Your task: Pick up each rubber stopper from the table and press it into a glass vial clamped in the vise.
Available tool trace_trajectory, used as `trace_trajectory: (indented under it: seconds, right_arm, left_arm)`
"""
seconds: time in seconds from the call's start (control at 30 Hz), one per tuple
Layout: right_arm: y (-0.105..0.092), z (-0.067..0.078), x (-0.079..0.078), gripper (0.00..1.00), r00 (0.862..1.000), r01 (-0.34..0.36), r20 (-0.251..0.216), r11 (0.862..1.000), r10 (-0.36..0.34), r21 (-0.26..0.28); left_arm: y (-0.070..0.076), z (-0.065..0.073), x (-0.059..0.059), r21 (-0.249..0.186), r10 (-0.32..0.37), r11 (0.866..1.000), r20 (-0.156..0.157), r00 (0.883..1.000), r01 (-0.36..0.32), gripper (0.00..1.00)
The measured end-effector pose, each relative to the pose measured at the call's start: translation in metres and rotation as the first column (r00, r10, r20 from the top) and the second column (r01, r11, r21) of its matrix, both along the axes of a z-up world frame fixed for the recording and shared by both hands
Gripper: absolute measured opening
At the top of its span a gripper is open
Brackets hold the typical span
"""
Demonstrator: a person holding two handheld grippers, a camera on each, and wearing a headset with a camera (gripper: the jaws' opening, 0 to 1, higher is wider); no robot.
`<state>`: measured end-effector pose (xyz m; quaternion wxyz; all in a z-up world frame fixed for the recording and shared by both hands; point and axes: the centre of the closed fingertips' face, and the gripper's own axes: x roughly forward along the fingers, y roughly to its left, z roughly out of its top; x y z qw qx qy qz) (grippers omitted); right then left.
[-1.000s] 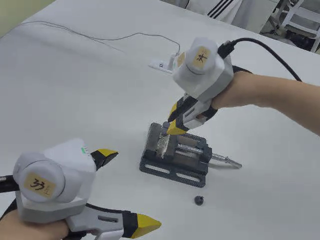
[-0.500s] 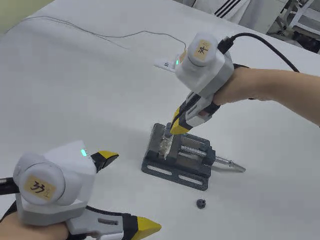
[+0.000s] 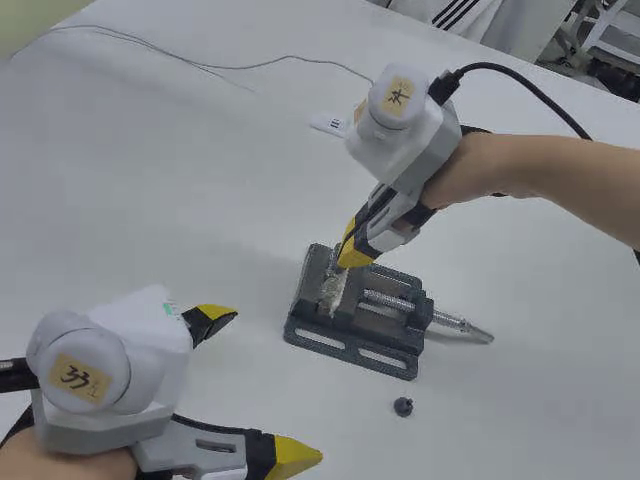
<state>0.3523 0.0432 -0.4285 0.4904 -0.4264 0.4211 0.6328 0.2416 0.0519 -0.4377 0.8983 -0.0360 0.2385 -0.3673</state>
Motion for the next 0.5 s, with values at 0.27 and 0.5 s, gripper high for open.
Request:
trace_trajectory:
  seconds: [0.27,0.5]
  right_arm:
    - [-0.0003,-0.0011,-0.0047,0.00,0.994,-0.104,0.039,0.993,0.106,-0.064]
    - [-0.0021,-0.0029,-0.0034,0.00,0.982,-0.161,0.081,0.979,0.171,-0.122]
  left_arm:
    - [-0.0002,-0.0009,0.0005,-0.007,0.005,1.000,-0.005,1.000,-0.005,0.95]
    - [0.0015,0.0015,0.0043,-0.014,0.007,1.000,-0.006,1.000,-0.007,0.93]
